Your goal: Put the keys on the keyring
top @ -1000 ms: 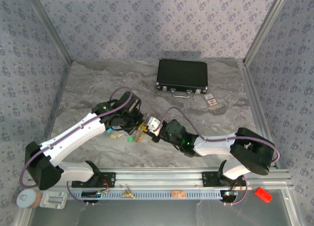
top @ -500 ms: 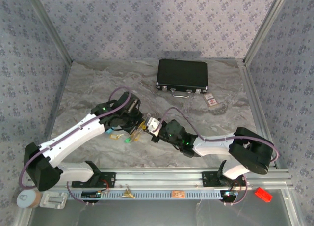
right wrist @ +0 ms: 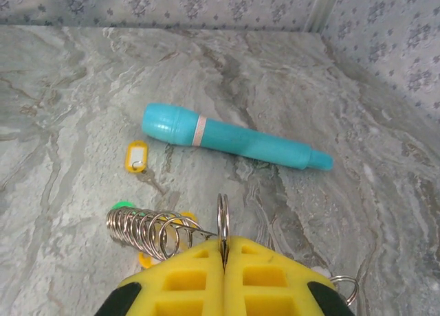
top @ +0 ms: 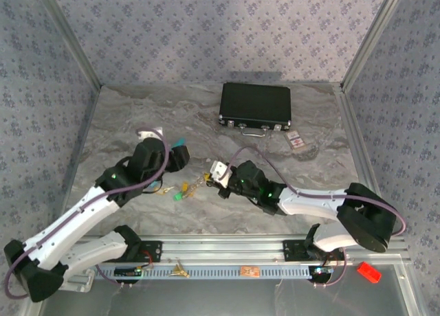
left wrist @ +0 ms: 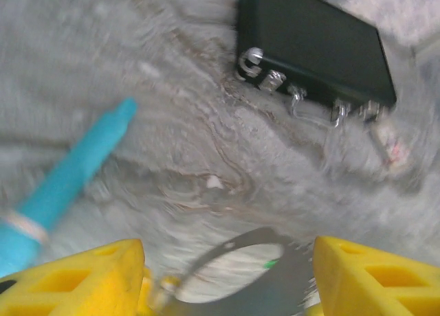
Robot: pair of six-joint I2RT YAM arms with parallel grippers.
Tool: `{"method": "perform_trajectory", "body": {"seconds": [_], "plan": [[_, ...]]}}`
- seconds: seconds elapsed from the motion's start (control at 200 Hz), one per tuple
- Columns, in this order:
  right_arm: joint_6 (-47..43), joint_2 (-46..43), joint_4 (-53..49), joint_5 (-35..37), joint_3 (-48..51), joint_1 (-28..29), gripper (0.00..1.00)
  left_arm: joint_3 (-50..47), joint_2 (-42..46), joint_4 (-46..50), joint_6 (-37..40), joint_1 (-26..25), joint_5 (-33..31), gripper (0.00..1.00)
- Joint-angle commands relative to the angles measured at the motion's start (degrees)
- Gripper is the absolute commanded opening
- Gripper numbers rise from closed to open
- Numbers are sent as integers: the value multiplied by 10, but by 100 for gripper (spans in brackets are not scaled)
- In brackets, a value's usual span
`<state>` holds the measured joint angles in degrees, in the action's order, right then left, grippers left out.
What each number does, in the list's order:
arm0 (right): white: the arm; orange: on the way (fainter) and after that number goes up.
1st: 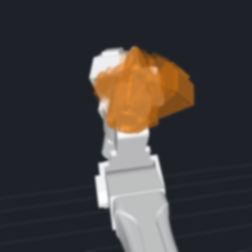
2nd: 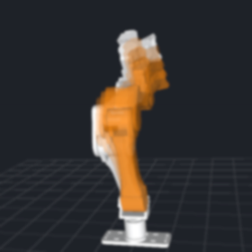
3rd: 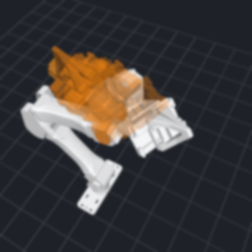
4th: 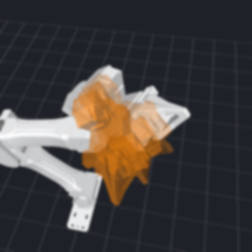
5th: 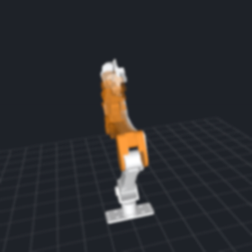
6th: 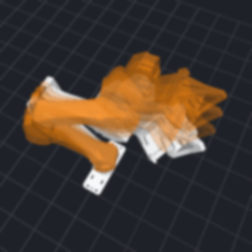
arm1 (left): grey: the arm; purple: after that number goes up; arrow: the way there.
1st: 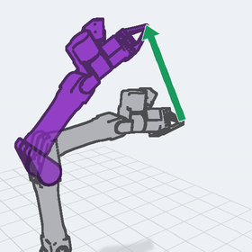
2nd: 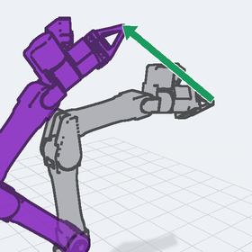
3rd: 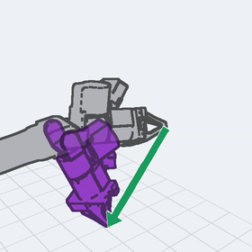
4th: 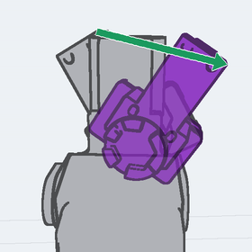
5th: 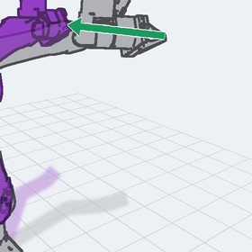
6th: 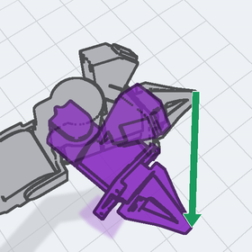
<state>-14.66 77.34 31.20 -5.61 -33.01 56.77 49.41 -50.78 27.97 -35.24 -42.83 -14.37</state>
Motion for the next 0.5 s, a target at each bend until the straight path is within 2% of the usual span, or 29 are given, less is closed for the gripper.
{"method": "perform_trajectory", "body": {"seconds": [0.0,0.225,0.34,0.495], "plan": [[-15,-28,-77,-67,-27,-19,0,-53,25,-102,381,1,81,61],[-50,-50,-183,-157,-63,-58,0,-117,55,-115,664,3,268,45],[-76,-49,-236,-185,-88,-63,0,-133,33,-147,727,4,322,38],[-89,-51,-277,-199,-109,-63,0,-149,2,-193,743,6,354,32]]}}
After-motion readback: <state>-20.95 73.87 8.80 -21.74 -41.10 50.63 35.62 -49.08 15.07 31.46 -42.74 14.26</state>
